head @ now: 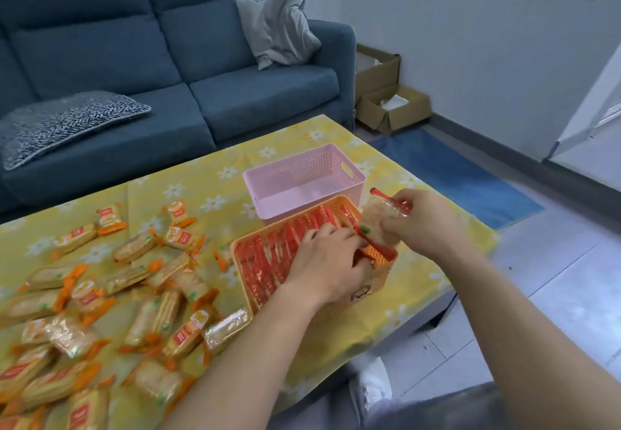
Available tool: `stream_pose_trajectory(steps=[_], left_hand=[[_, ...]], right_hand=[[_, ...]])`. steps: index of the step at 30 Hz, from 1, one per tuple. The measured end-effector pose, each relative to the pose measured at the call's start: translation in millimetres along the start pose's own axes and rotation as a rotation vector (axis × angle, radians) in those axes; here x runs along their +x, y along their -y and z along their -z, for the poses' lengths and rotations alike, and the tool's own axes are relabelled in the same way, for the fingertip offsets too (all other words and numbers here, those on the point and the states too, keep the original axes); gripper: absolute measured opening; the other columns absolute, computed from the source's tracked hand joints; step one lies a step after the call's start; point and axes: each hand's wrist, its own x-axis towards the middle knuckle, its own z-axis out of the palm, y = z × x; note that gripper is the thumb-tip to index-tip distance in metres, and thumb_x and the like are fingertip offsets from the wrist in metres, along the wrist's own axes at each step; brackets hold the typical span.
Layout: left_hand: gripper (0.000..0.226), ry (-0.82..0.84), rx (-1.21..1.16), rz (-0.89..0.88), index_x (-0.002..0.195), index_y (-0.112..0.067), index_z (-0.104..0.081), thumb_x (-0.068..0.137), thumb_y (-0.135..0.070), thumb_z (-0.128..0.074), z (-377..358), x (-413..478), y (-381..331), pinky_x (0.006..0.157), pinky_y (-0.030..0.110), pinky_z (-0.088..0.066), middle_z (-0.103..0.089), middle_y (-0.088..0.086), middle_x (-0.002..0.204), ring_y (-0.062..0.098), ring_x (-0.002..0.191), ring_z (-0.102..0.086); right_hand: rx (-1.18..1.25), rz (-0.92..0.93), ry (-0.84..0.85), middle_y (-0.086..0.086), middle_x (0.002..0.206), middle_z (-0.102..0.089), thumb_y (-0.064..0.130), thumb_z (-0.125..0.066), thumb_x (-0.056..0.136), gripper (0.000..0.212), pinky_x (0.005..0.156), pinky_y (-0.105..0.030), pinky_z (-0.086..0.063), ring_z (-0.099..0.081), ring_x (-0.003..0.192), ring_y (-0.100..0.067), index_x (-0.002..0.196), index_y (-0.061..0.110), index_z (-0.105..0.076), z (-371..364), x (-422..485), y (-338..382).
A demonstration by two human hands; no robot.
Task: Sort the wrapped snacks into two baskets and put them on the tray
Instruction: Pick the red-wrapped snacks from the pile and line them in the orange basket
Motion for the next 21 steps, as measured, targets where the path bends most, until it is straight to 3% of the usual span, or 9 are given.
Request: stream_pose_trajectory(steps=[5, 10, 15, 19, 21], left_hand=[[0.042, -0.035, 0.046, -0.124, 0.114, -0.031, -0.067, 0.092, -0.046, -0.035, 3, 7, 12, 0.114, 0.045, -0.021, -0.045, -0.010, 0.149, 0.019, 0.141, -0.024], [0.054, 0.063, 0.046, -0.061, 0.129, -0.033, -0.054, 0.090, -0.060, -0.029, -3, 15, 26, 0.123, 0.048, -0.008, -0.028, -0.008, 0.162, 0.019, 0.151, -0.013], [0.066, 0.131, -0.087, 0.047, 0.136, -0.037, -0.052, 0.087, -0.069, -0.020, -5, 24, 29, 0.123, 0.049, -0.008, -0.024, -0.010, 0.164, 0.021, 0.152, -0.008], [0.047, 0.146, -0.212, 0.074, 0.126, -0.041, -0.059, 0.090, -0.058, -0.035, -7, 25, 32, 0.123, 0.047, -0.008, -0.024, -0.010, 0.164, 0.020, 0.152, -0.006], [0.044, 0.126, -0.241, 0.076, 0.130, -0.038, -0.059, 0.096, -0.053, -0.037, -7, 24, 35, 0.122, 0.045, -0.009, -0.026, -0.008, 0.163, 0.022, 0.151, -0.008]], right_hand=[[-0.228, 0.064, -0.032, 0.008, 0.074, -0.061, 0.047, -0.061, 0.081, 0.023, 0.052, -0.028, -0.049, -0.060, 0.066, -0.014, 0.095, 0.030, -0.057, -5, -1, 7], [-0.289, 0.090, -0.020, 0.011, 0.071, -0.059, 0.052, -0.058, 0.085, 0.023, 0.050, -0.026, -0.048, -0.059, 0.064, -0.011, 0.096, 0.032, -0.053, -1, -4, 12], [-0.498, 0.089, 0.003, 0.002, 0.072, -0.061, 0.050, -0.045, 0.094, 0.037, 0.056, -0.030, -0.055, -0.062, 0.063, -0.020, 0.092, 0.019, -0.065, -17, -5, 15], [-0.596, 0.178, -0.112, 0.003, 0.069, -0.047, 0.052, -0.043, 0.098, 0.032, 0.050, -0.028, -0.042, -0.054, 0.061, -0.022, 0.099, 0.022, -0.054, -32, -2, 17], [-0.594, 0.195, -0.082, 0.004, 0.072, -0.052, 0.061, -0.041, 0.096, 0.038, 0.050, -0.028, -0.037, -0.055, 0.063, -0.022, 0.096, 0.026, -0.054, -34, 0, 17]])
